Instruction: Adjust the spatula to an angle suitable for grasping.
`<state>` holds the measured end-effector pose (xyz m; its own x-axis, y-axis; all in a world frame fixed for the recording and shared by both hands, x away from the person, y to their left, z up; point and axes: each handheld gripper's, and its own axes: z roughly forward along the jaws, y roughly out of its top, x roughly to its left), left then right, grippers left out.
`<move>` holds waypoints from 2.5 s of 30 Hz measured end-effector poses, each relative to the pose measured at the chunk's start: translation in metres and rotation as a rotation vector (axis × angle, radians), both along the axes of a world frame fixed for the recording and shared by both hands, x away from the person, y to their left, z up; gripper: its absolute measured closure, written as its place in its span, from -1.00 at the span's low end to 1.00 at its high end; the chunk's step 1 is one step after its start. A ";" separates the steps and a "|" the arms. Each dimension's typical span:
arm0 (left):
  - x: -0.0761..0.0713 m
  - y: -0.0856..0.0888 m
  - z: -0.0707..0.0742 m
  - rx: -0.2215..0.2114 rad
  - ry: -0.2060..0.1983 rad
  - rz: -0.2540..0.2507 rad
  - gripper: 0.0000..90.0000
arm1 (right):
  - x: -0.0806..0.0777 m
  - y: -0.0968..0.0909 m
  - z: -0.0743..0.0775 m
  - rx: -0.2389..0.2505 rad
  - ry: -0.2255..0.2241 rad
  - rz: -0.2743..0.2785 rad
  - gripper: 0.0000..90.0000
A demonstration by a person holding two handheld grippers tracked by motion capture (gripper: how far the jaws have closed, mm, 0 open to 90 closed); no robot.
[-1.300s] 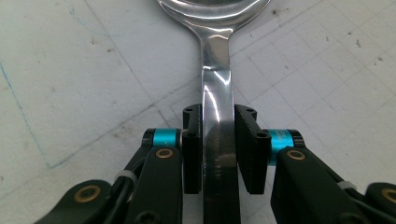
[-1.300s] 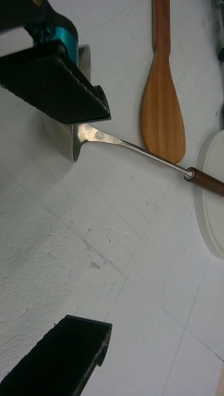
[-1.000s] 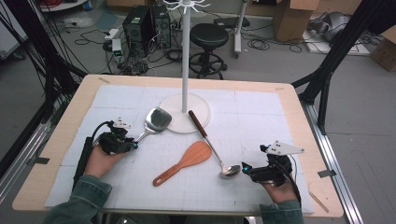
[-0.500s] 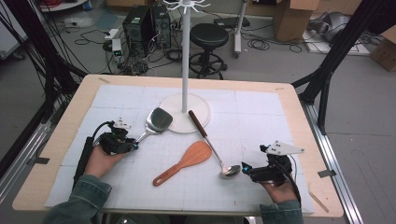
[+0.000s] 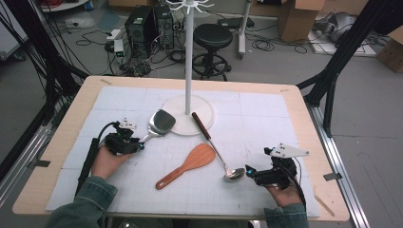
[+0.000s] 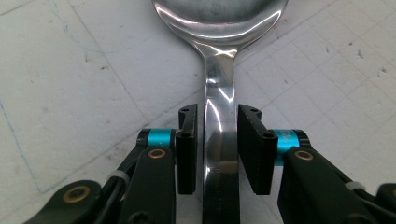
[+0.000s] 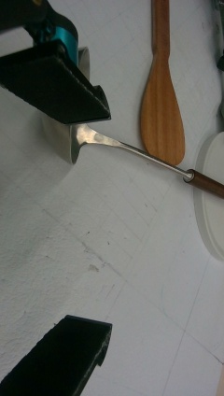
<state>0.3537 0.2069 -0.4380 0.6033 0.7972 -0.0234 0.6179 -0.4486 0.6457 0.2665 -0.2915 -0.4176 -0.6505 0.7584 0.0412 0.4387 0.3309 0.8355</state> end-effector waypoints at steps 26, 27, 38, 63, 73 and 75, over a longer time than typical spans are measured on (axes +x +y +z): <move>-0.009 -0.004 0.013 -0.015 -0.012 -0.067 0.64 | 0.000 0.000 0.000 0.004 0.002 -0.004 -0.99; -0.009 -0.005 0.014 -0.015 -0.014 -0.078 0.64 | 0.000 0.000 0.000 0.003 -0.001 -0.004 -0.99; -0.013 -0.032 0.032 -0.031 -0.044 -0.190 0.64 | 0.000 -0.001 0.001 0.006 -0.001 -0.005 -0.99; -0.015 -0.079 0.035 -0.075 -0.026 -0.373 0.64 | 0.000 -0.002 0.001 0.013 -0.004 -0.005 -0.99; -0.016 -0.100 0.034 -0.071 -0.016 -0.434 0.64 | 0.000 -0.003 0.002 0.019 -0.011 -0.009 -0.99; -0.016 -0.106 0.036 -0.073 -0.016 -0.450 0.64 | 0.000 -0.003 0.002 0.019 -0.014 -0.009 -0.99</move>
<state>0.3380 0.1009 -0.4023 0.8900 0.4523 -0.0576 0.3615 -0.6228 0.6939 0.2664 -0.2946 -0.4153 -0.6445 0.7632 0.0466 0.4299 0.3113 0.8475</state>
